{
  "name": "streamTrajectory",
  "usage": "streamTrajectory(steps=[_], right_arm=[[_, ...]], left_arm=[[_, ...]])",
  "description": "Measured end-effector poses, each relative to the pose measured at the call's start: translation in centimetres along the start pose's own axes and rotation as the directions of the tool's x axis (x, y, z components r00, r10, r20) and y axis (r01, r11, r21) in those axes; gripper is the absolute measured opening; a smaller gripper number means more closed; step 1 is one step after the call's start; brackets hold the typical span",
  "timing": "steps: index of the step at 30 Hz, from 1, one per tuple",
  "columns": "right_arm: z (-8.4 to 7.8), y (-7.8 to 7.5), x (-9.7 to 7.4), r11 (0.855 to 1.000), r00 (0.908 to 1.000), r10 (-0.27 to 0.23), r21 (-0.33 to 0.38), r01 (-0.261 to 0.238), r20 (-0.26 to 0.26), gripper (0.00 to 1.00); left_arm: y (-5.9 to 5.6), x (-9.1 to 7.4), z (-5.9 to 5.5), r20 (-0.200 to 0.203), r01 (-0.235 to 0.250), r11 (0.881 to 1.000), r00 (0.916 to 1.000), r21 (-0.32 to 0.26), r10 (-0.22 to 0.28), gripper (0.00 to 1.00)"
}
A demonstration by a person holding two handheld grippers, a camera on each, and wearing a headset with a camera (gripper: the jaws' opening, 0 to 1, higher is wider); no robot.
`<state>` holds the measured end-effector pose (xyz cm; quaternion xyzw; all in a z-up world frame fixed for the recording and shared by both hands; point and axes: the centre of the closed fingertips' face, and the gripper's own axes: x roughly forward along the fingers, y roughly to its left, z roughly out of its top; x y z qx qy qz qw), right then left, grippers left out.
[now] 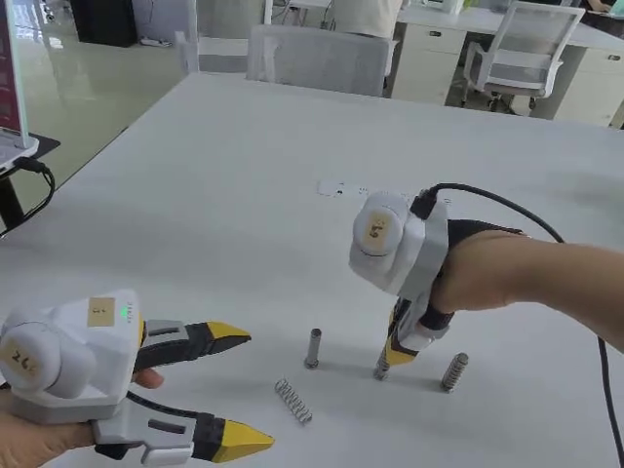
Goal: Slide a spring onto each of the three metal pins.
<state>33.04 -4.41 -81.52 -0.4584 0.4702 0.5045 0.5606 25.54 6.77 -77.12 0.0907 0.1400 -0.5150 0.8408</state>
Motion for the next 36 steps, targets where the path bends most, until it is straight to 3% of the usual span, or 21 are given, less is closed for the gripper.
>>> streamTrajectory(steps=[23,36], right_arm=[[-0.2,0.2,1.3,1.0,0.9999,0.013,0.02,-0.013,0.002,0.11],[-0.7,0.2,0.5,0.999,0.9992,0.004,0.047,-0.006,0.039,0.17]], left_arm=[[0.5,-0.2,-0.3,0.002,-0.002,1.0,1.0,-0.004,0.002,0.59],[0.0,-0.1,-0.3,0.0,0.002,1.0,1.0,-0.003,-0.002,0.59]])
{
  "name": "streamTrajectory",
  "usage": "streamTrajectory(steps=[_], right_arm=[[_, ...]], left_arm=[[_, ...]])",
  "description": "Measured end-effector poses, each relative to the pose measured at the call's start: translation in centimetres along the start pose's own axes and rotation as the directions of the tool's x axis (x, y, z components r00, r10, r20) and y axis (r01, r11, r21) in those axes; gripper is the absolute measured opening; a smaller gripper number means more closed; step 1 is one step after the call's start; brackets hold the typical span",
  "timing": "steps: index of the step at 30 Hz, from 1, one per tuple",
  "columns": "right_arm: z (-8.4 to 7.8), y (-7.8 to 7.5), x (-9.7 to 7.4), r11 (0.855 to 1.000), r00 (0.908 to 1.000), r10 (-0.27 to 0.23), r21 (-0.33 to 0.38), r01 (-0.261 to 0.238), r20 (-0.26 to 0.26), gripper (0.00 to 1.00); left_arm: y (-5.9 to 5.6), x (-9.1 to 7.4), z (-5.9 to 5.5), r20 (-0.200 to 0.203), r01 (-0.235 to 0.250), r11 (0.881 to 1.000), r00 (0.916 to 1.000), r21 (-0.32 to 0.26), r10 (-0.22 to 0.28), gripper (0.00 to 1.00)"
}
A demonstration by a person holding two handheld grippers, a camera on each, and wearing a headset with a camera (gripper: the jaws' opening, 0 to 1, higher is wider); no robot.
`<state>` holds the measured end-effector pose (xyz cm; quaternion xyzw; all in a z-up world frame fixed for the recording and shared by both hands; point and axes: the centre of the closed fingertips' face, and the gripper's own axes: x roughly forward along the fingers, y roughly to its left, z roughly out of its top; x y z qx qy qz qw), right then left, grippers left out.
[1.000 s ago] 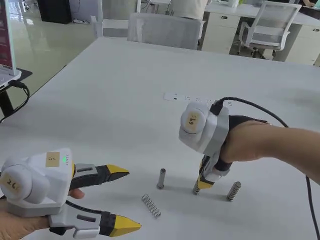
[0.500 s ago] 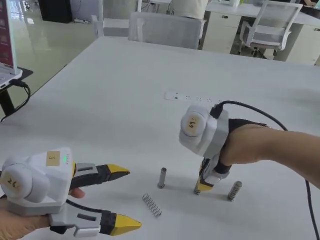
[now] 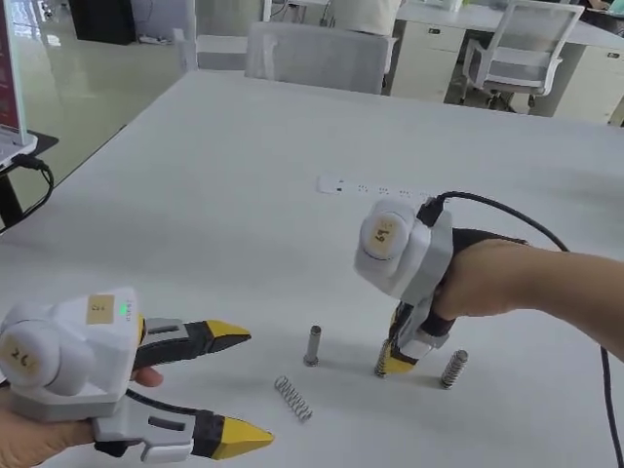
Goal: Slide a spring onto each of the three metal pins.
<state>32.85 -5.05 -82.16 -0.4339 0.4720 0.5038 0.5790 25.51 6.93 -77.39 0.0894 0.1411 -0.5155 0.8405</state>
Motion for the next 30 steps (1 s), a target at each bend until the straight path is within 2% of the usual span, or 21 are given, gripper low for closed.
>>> streamTrajectory(steps=[14,23,30], right_arm=[[-1.2,0.9,-0.8,0.999,0.9997,-0.008,0.033,0.007,0.023,0.18],[-1.8,2.8,-0.8,0.999,0.9992,0.01,0.046,-0.011,0.038,0.18],[-1.1,4.6,-0.7,0.998,0.9967,0.035,0.051,-0.039,0.072,0.18]], left_arm=[[-0.7,0.2,0.3,-0.003,0.004,1.0,1.0,0.001,-0.004,0.59],[-0.9,0.3,0.4,-0.004,0.009,1.0,1.0,0.001,-0.009,0.59],[-0.9,0.4,0.4,-0.005,0.012,1.0,0.9999,0.004,-0.012,0.59]])
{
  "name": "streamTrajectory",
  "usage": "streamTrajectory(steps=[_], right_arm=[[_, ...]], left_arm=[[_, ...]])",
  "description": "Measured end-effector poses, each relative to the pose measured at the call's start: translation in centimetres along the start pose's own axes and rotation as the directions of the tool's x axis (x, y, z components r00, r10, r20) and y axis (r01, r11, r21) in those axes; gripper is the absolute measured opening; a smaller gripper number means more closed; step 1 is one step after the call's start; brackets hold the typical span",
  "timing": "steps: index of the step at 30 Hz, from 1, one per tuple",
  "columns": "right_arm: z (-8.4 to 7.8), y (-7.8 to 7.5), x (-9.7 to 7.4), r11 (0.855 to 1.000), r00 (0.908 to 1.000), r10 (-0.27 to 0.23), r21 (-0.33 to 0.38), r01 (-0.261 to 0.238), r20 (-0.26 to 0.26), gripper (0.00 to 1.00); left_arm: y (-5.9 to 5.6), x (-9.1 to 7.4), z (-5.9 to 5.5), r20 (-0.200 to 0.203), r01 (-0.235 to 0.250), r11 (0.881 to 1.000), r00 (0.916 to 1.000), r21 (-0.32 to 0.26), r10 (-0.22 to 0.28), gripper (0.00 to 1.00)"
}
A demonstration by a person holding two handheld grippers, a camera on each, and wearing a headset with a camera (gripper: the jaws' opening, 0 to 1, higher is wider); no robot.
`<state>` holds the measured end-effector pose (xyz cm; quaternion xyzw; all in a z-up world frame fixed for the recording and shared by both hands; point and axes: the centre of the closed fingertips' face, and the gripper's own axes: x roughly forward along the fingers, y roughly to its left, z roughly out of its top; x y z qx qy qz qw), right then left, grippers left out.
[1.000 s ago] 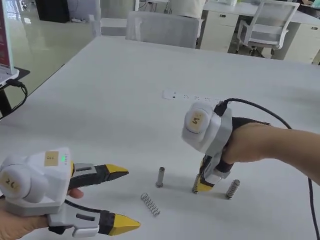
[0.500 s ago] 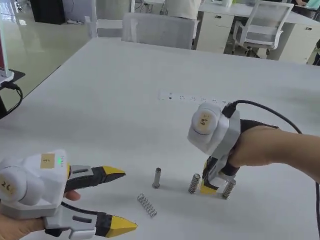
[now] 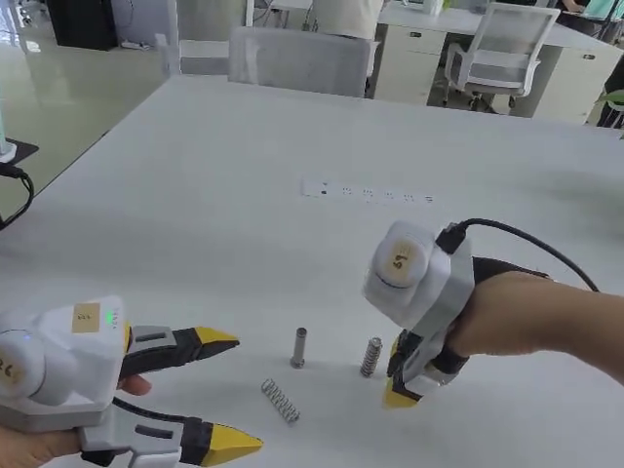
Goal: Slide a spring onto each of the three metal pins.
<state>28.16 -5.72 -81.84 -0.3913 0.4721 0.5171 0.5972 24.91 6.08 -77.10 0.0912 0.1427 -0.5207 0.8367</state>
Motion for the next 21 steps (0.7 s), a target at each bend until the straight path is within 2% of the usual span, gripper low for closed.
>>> streamTrajectory(steps=[10,21], right_arm=[[2.3,2.5,0.5,0.999,0.9991,0.025,-0.029,-0.024,0.033,0.17],[5.3,3.6,1.4,0.999,0.9958,0.042,-0.035,-0.039,0.082,0.17]], left_arm=[[0.1,-0.1,0.0,0.001,0.0,1.0,1.0,0.003,0.0,0.59],[0.1,-0.3,-0.2,0.001,-0.003,1.0,1.0,0.005,0.003,0.59]])
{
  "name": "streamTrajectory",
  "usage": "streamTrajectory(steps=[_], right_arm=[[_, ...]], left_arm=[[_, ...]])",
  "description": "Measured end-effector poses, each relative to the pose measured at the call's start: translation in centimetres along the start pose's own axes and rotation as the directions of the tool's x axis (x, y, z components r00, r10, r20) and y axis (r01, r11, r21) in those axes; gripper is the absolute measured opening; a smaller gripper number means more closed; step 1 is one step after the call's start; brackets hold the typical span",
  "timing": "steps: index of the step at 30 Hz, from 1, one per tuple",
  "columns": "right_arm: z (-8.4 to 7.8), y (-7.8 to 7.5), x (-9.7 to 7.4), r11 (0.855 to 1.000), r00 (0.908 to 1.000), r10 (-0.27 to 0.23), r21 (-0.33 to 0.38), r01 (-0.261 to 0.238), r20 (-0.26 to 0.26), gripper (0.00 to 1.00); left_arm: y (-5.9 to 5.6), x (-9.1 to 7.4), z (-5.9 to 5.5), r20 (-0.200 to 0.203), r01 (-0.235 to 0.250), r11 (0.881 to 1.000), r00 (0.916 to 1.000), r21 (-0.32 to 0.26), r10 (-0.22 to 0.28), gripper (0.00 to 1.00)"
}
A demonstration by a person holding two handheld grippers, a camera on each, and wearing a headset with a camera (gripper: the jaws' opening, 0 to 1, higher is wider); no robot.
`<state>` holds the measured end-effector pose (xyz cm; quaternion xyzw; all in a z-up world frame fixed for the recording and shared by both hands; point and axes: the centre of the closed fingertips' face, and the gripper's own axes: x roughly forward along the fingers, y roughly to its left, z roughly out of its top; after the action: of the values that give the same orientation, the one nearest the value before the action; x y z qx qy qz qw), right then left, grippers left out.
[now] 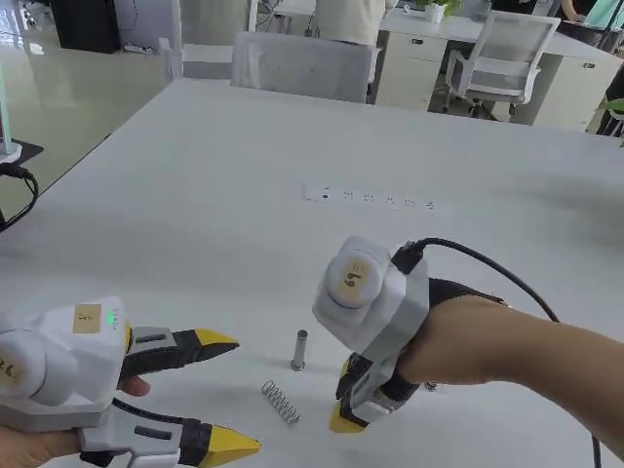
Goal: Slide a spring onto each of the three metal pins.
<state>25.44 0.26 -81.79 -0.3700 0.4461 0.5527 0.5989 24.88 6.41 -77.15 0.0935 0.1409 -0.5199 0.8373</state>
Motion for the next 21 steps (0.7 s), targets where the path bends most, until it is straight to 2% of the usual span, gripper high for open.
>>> streamTrajectory(steps=[4,11,14,21], right_arm=[[1.0,0.3,0.5,1.0,0.9995,0.013,0.028,-0.013,0.029,0.17],[2.2,0.0,1.7,0.998,0.9984,-0.003,0.061,0.0,0.056,0.17],[2.7,0.1,2.2,0.996,0.9968,0.006,0.093,-0.013,0.079,0.17],[3.1,-0.8,2.9,0.988,0.9961,-0.03,0.151,0.017,0.083,0.17]], left_arm=[[0.0,0.0,0.0,0.0,0.0,1.0,1.0,-0.001,0.0,0.59],[0.0,-0.1,0.0,0.001,0.0,1.0,1.0,-0.002,0.0,0.59],[0.0,-0.1,-0.1,0.0,0.0,1.0,1.0,-0.002,0.0,0.59],[0.1,-0.1,-0.1,0.001,-0.001,1.0,1.0,-0.004,0.001,0.58]])
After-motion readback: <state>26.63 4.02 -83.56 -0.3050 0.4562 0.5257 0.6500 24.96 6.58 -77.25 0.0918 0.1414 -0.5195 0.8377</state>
